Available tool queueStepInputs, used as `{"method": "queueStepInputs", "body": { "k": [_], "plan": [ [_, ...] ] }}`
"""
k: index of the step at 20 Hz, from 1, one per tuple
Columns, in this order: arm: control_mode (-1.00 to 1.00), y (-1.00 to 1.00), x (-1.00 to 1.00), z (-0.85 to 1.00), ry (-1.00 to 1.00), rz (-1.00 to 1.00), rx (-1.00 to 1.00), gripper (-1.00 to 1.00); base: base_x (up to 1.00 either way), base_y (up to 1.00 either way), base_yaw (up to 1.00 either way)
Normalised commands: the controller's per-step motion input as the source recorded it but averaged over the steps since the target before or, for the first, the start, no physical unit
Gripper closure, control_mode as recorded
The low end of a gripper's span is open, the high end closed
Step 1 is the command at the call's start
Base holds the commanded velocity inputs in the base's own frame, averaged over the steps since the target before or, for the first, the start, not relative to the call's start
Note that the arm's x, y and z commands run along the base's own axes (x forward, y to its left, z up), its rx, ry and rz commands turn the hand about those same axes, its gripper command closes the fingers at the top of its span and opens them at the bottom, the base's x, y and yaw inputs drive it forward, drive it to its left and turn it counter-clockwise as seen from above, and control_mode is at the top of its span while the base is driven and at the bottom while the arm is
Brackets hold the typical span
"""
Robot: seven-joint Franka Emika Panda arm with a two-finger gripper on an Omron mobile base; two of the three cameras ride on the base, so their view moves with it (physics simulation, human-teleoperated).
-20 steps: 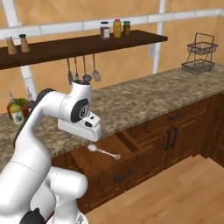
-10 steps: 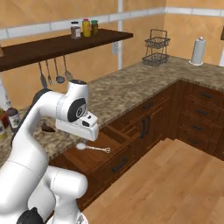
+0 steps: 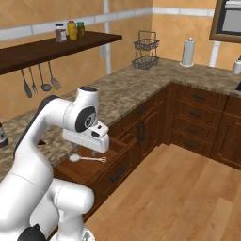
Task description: Pick the tongs from the drawer and place it on the counter.
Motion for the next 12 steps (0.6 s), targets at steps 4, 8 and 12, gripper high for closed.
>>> {"method": "queueStepInputs", "body": {
  "k": [4, 8, 12],
  "plan": [
    [-1.0, -0.01, 0.31, 0.0, 0.05, 0.0, 0.0, -1.0, 0.0, 0.0, 0.0],
    [-1.0, -0.06, 1.0, -0.16, 0.11, 0.0, 0.0, -1.0, 0.0, 0.0, 0.0],
    [-1.0, 0.0, 0.95, -0.34, 0.02, 0.0, 0.0, -1.0, 0.0, 0.0, 0.0]
  ]
}}
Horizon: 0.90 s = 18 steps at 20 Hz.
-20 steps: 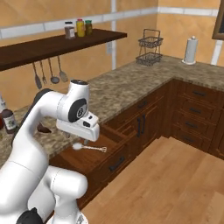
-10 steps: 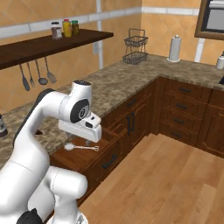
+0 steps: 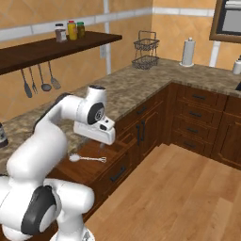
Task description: Pick the tongs from the drawer and place it on the counter.
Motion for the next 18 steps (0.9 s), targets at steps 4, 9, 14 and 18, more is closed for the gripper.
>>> {"method": "queueStepInputs", "body": {
  "k": [4, 9, 14, 18],
  "plan": [
    [-1.0, 0.03, 0.81, -0.83, -0.14, -0.01, -0.03, -1.0, 0.0, 0.0, 0.0],
    [-1.0, 0.0, 0.32, -0.98, -0.16, 0.0, -0.09, -1.0, 0.0, 0.0, 0.0],
    [-1.0, -0.05, 0.02, -0.9, -0.03, 0.0, -0.03, -1.0, 0.0, 0.0, 0.0],
    [-1.0, 0.0, 0.33, -0.65, -0.04, 0.0, -0.05, -1.0, 0.0, 0.0, 0.0]
  ]
}}
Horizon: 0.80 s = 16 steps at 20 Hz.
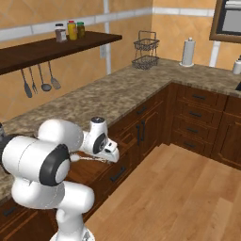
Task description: Pick the tongs from the drawer and place it on the counter.
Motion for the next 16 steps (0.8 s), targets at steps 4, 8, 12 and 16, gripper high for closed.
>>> {"method": "queueStepInputs", "body": {
  "k": [4, 8, 12, 16],
  "plan": [
    [-1.0, -0.3, 0.2, -0.26, 0.0, -0.05, 0.0, -1.0, 0.0, 0.0, 0.0],
    [-1.0, -0.13, 0.31, -0.22, 0.0, -0.06, 0.0, -1.0, 0.0, 0.0, 0.0],
    [-1.0, -0.03, 0.06, -0.45, 0.0, -0.04, 0.0, -1.0, 0.0, 0.0, 0.0],
    [-1.0, -0.12, 0.0, -0.44, 0.0, -0.04, 0.0, -1.0, 0.0, 0.0, 0.0]
  ]
}}
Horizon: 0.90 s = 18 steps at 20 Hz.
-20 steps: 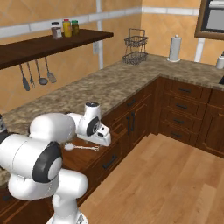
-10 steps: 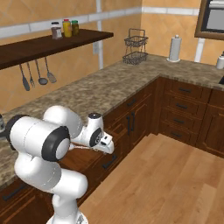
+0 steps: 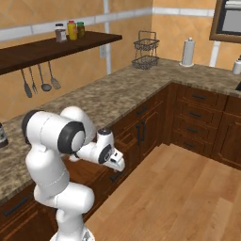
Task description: Pick the tongs from the drawer and place it on the counter.
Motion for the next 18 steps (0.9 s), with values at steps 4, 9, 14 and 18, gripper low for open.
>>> {"method": "queueStepInputs", "body": {
  "k": [4, 9, 14, 18],
  "plan": [
    [-1.0, -0.47, 0.0, -0.28, 0.04, -0.05, 0.0, -1.0, 0.0, 0.0, 0.0],
    [-1.0, -1.0, -0.26, -0.23, 0.15, -0.08, 0.0, -1.0, 0.0, 0.0, 0.0],
    [-1.0, -1.0, -0.56, -0.2, 0.06, -0.05, 0.02, -1.0, 0.0, 0.0, 0.0],
    [-1.0, -1.0, -0.48, -0.01, 0.0, -0.01, 0.03, -1.0, 0.0, 0.0, 0.0]
  ]
}}
